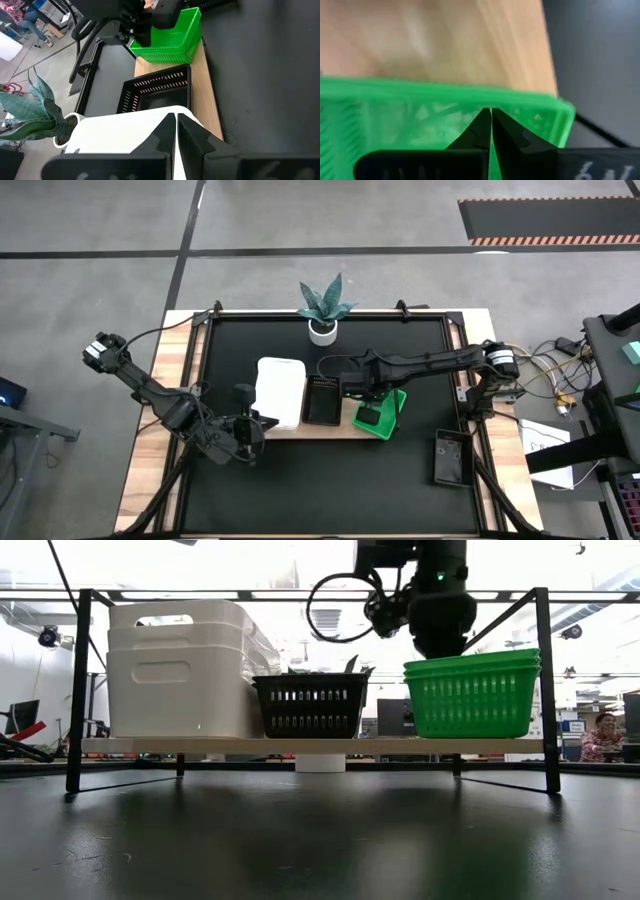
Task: Stack baskets on shelf by color
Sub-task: Adjust the stacked bins on the shelf
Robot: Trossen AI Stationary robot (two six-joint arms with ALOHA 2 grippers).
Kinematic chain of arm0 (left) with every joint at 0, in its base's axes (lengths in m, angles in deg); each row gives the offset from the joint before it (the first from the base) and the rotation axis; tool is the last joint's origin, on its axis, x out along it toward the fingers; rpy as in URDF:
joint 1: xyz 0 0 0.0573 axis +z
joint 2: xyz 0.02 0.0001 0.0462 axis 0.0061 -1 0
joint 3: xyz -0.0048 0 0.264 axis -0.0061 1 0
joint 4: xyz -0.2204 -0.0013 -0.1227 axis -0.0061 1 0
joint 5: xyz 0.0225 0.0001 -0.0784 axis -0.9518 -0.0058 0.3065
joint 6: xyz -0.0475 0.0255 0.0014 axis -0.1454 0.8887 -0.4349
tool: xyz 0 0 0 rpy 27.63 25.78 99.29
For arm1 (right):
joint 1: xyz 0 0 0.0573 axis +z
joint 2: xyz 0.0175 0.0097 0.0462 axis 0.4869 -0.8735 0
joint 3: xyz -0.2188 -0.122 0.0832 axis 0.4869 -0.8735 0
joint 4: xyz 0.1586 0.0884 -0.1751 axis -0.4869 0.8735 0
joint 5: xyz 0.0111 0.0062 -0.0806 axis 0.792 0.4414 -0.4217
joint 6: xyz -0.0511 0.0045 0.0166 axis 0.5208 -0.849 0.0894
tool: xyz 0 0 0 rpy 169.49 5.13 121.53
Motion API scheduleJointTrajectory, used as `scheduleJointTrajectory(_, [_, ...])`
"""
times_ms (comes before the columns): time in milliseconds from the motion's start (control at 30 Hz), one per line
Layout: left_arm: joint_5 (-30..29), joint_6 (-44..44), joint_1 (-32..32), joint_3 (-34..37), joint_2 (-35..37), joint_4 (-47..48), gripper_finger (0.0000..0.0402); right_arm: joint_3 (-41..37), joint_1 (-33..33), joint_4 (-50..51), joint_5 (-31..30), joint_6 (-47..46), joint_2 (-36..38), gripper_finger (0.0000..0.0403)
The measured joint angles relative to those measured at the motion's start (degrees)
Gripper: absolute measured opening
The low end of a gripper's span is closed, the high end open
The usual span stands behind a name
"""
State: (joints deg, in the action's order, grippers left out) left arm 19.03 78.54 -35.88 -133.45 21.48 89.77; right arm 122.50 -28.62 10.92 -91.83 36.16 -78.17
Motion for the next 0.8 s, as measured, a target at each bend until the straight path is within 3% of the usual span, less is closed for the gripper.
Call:
scheduleJointTrajectory(500, [0.0, -0.03, 0.0, 0.0, 0.0, 0.02, 0.0001, 0.0, 0.37, -15.18, -1.51, 9.82, -0.71, 0.0009])
scheduleJointTrajectory(800, [0.0, -0.32, 0.0, 0.0, 0.0, -0.59, 0.0001, 0.0, 0.59, -7.72, 0.19, 5.66, 1.13, 0.0009])
